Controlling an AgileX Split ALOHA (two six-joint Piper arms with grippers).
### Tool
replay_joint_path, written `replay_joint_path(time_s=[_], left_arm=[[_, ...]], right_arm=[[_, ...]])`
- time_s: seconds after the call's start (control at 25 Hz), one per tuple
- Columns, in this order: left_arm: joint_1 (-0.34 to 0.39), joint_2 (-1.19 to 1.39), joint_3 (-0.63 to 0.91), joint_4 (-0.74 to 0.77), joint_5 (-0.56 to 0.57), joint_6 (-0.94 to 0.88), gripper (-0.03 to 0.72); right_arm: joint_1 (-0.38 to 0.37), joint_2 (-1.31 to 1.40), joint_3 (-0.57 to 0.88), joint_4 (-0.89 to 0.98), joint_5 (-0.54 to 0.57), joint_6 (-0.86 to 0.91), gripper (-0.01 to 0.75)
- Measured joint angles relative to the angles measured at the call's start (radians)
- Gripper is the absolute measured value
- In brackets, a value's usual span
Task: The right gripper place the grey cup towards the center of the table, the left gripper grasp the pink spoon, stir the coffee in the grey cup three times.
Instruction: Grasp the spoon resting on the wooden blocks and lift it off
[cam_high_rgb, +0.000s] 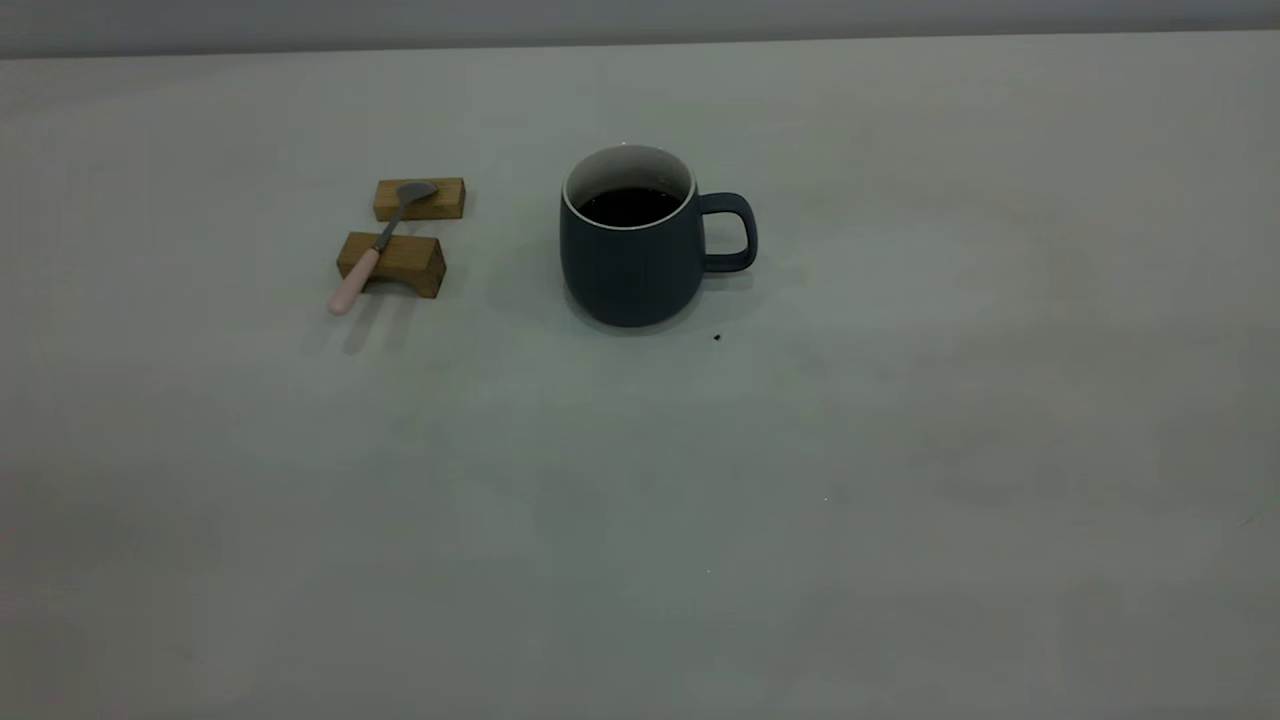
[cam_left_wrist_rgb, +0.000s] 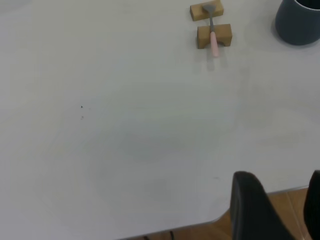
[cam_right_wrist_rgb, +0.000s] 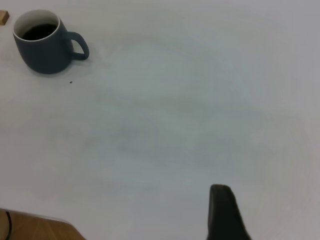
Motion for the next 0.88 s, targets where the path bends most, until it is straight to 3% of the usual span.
replay_joint_path(time_s=[0.16, 0.28, 0.48, 0.88], left_arm=[[0.0, 0.035, 0.0, 0.005, -0.001, -0.054, 0.368], [0.0, 0.155, -0.004, 0.016, -0.019, -0.071, 0.458], [0.0, 0.435, -0.041, -0.008, -0.172, -0.074, 0.574], [0.0, 1.072, -0.18, -0.074, -0.456, -0.057, 0.583]], right_arm=[[0.0, 0.0, 0.0, 0.0, 0.0, 0.0, 0.491], [0.0, 0.0, 0.0, 0.0, 0.0, 0.0, 0.491], [0.0, 0.0, 0.0, 0.0, 0.0, 0.0, 0.491], [0.0, 0.0, 0.0, 0.0, 0.0, 0.0, 0.491]])
